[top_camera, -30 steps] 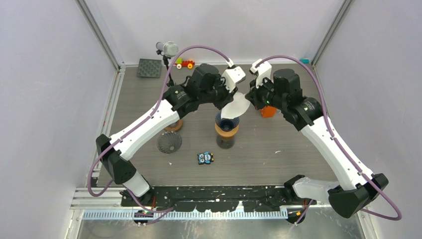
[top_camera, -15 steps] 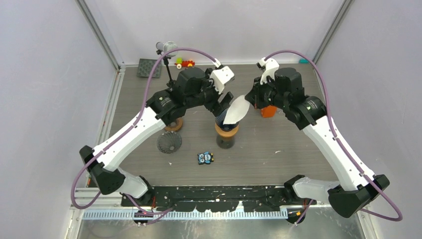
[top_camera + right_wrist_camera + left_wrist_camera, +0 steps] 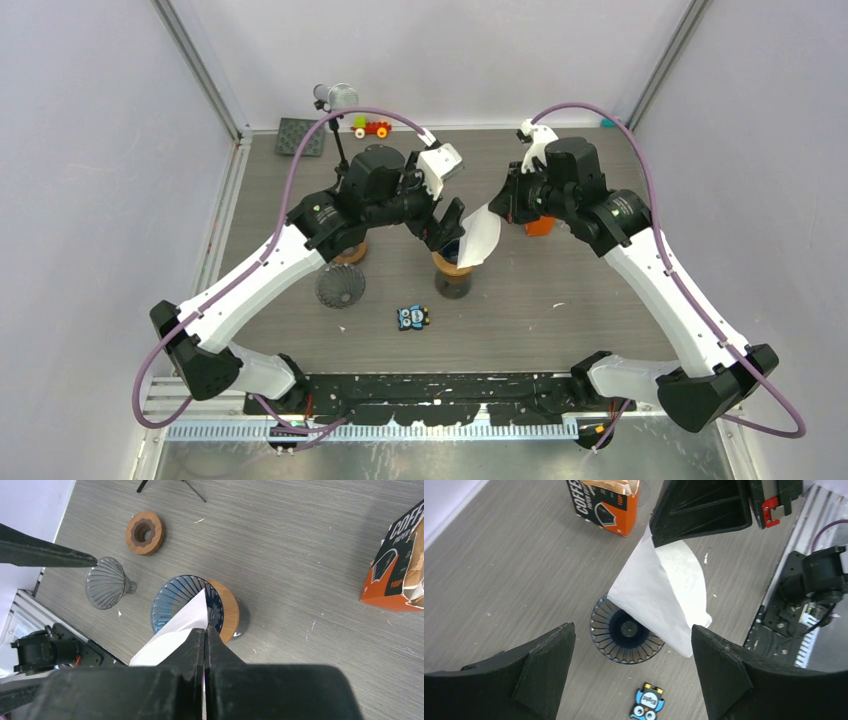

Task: Place the coffee filter in the dripper
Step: Place the coffee filter in the coffee dripper.

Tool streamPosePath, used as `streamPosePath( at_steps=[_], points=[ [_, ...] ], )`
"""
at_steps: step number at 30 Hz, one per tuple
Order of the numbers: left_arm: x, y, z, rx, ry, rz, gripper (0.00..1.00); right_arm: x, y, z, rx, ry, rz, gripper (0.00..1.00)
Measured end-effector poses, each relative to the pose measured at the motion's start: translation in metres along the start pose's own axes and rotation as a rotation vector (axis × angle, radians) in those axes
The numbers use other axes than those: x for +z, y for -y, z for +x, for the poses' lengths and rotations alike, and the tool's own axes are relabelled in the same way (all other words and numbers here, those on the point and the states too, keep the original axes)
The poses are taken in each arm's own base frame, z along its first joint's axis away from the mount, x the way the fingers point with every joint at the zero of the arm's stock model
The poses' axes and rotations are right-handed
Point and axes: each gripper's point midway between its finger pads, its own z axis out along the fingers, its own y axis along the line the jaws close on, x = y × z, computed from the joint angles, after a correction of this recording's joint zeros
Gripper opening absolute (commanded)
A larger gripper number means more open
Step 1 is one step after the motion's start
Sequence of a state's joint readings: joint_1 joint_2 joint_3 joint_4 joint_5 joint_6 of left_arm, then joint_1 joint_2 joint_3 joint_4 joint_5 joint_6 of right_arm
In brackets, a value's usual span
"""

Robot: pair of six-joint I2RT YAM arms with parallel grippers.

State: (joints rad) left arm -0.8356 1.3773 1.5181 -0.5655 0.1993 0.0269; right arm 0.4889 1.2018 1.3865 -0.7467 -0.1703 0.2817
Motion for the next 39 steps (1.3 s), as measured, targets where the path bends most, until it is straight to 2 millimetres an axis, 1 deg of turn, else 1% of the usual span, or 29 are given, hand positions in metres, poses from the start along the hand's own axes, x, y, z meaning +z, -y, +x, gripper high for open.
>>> streamPosePath(
  at_steps=[4, 7, 14, 19, 22, 26, 29, 31, 34, 39],
  points=[
    [0.001, 0.008, 0.002, -0.044, -0.003, 0.038, 0.9, 0.0, -0.004, -0.001, 0.023, -0.003, -0.011, 0.01],
    [0.003, 0.01, 0.001, -0.068, -0.002, 0.046, 0.92, 0.0, -0.005, -0.004, 0.045, -0.001, -0.014, 0.01],
    [0.015, 0.008, 0.007, -0.136, -0.02, 0.028, 0.96, 0.006, -0.003, -0.015, 0.102, 0.007, 0.005, 0.01],
    [0.025, 0.002, 0.016, -0.168, -0.045, -0.007, 0.94, 0.009, 0.0, -0.018, 0.129, 0.006, 0.017, 0.01],
    [0.028, -0.002, 0.025, -0.17, -0.063, -0.034, 0.86, 0.009, 0.001, -0.019, 0.137, 0.01, 0.022, 0.0],
    [0.032, -0.005, 0.038, -0.17, -0.086, -0.048, 0.72, 0.009, 0.003, -0.02, 0.144, 0.013, 0.027, 0.01],
    [0.034, -0.003, 0.047, -0.165, -0.106, -0.047, 0.65, 0.008, 0.005, -0.021, 0.15, 0.015, 0.031, 0.01],
    [0.035, -0.002, 0.049, -0.162, -0.11, -0.046, 0.61, 0.008, 0.005, -0.021, 0.154, 0.015, 0.032, 0.01],
    [0.035, -0.002, 0.047, -0.156, -0.103, -0.046, 0.52, 0.008, 0.005, -0.021, 0.158, 0.016, 0.033, 0.01],
    [0.035, -0.003, 0.047, -0.142, -0.102, -0.048, 0.28, 0.008, 0.004, -0.021, 0.157, 0.015, 0.028, 0.01]
  ],
)
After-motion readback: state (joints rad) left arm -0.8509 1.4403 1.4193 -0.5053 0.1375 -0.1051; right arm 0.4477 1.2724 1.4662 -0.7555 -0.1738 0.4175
